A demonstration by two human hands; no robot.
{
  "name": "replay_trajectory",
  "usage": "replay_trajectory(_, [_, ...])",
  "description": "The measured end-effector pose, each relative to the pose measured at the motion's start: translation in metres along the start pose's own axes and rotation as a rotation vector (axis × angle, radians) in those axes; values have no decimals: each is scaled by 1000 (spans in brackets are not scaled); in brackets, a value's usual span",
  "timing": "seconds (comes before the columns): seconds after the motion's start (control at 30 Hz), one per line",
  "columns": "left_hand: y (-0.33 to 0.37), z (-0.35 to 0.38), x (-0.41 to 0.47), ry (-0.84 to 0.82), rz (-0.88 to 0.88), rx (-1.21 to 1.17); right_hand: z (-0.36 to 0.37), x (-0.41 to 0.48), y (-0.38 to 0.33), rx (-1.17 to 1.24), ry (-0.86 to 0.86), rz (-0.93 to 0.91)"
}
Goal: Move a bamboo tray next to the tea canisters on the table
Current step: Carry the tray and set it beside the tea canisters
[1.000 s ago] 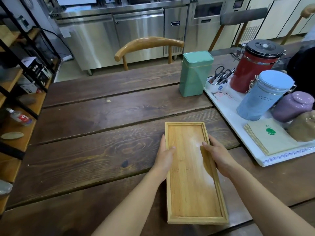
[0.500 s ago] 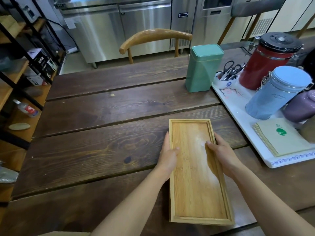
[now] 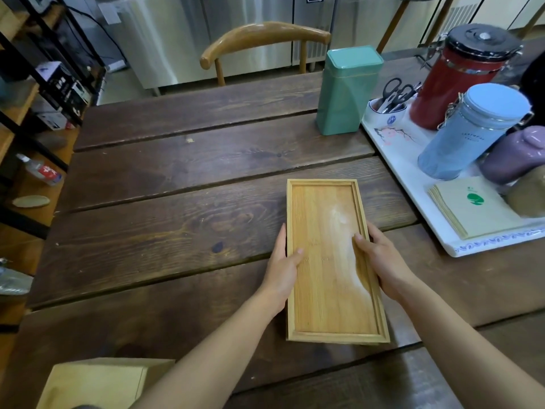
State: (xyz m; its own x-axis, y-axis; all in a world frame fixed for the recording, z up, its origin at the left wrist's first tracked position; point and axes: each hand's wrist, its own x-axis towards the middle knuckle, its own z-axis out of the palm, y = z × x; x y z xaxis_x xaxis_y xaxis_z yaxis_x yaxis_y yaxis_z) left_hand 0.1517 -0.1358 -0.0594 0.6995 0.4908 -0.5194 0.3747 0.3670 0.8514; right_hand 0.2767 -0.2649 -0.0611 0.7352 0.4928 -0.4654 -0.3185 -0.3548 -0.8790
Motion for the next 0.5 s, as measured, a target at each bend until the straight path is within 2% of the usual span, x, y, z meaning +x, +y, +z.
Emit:
replay_trajectory(0.2, [1, 3, -5, 4, 7, 10, 3, 0, 1, -78, 27, -14])
replay_trajectory(0.5, [-3, -4, -9, 15, -5, 73, 2, -12, 3, -49, -1, -14])
